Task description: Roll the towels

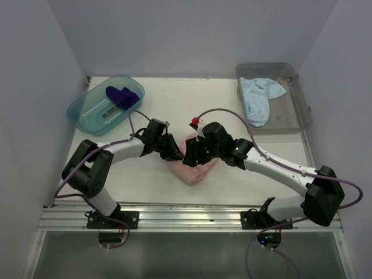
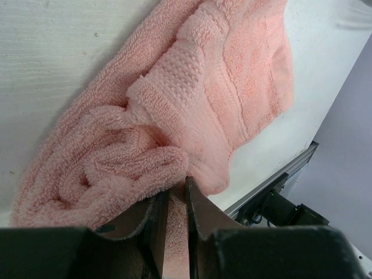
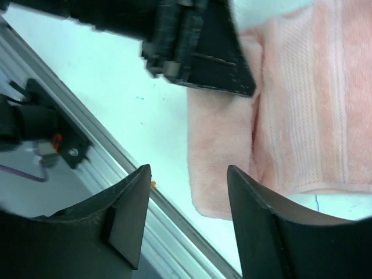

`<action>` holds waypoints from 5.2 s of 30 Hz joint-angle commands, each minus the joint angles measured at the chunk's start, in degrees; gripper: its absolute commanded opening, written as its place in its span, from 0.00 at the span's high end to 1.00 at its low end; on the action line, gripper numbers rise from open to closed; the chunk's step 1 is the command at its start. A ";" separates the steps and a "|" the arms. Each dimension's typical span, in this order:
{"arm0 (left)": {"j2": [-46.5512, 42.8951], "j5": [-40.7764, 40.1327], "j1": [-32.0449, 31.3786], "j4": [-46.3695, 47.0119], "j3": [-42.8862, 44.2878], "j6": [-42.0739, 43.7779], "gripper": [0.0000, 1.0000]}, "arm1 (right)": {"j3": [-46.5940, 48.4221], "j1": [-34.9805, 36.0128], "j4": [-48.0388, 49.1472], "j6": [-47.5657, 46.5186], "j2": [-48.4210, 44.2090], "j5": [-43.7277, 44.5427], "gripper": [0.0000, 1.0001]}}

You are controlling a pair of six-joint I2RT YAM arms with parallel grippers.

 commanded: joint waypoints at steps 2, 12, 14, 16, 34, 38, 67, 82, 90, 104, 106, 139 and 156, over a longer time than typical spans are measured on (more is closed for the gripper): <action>3.10 -5.11 -0.28 -2.07 -2.61 1.58 0.78 | 8.07 10.74 -12.90 -9.69 2.49 23.07 0.46; 3.89 -5.29 -0.37 -2.34 -2.70 1.14 0.78 | 13.19 23.14 -12.57 -18.75 16.37 35.92 0.31; 4.33 -5.21 -0.28 -2.60 -2.35 1.05 0.78 | 12.49 23.41 -11.95 -19.72 17.79 37.33 0.30; 4.77 -5.20 -0.28 -2.95 -2.09 1.05 0.78 | 11.18 23.41 -10.54 -20.16 19.46 37.77 0.30; -5.76 -0.29 1.29 -4.18 -4.72 0.96 0.45 | -3.94 17.71 6.86 -12.78 16.49 23.82 0.97; -10.86 3.23 5.34 -3.57 -7.53 2.02 0.28 | -4.91 13.84 7.83 -11.64 14.46 15.81 0.98; -22.29 -7.48 10.62 -10.14 -4.11 0.70 0.21 | -5.09 11.55 8.09 -5.84 14.54 5.70 1.00; -32.93 -6.53 10.53 -10.53 -14.28 -2.99 0.09 | -1.41 2.58 15.39 5.85 20.25 -22.16 1.00; -32.06 -3.28 10.35 -5.94 -18.26 -4.75 0.11 | -4.20 -1.02 25.04 14.18 24.03 -30.16 1.00; -19.23 -5.11 6.58 -4.87 -16.24 -6.95 0.46 | -4.21 -3.40 17.08 11.31 23.44 -25.26 0.73; -17.91 -5.91 6.58 -8.73 -14.13 -5.90 0.47 | -3.60 -3.05 13.21 8.76 21.06 -20.27 0.56; -12.54 -7.58 5.87 -14.64 -10.26 -5.27 0.46 | 16.18 32.55 -12.82 -10.59 27.54 53.68 0.36; -19.66 -4.68 6.05 -11.93 -9.82 -3.34 0.03 | -2.27 12.88 9.85 -3.64 11.47 6.85 0.96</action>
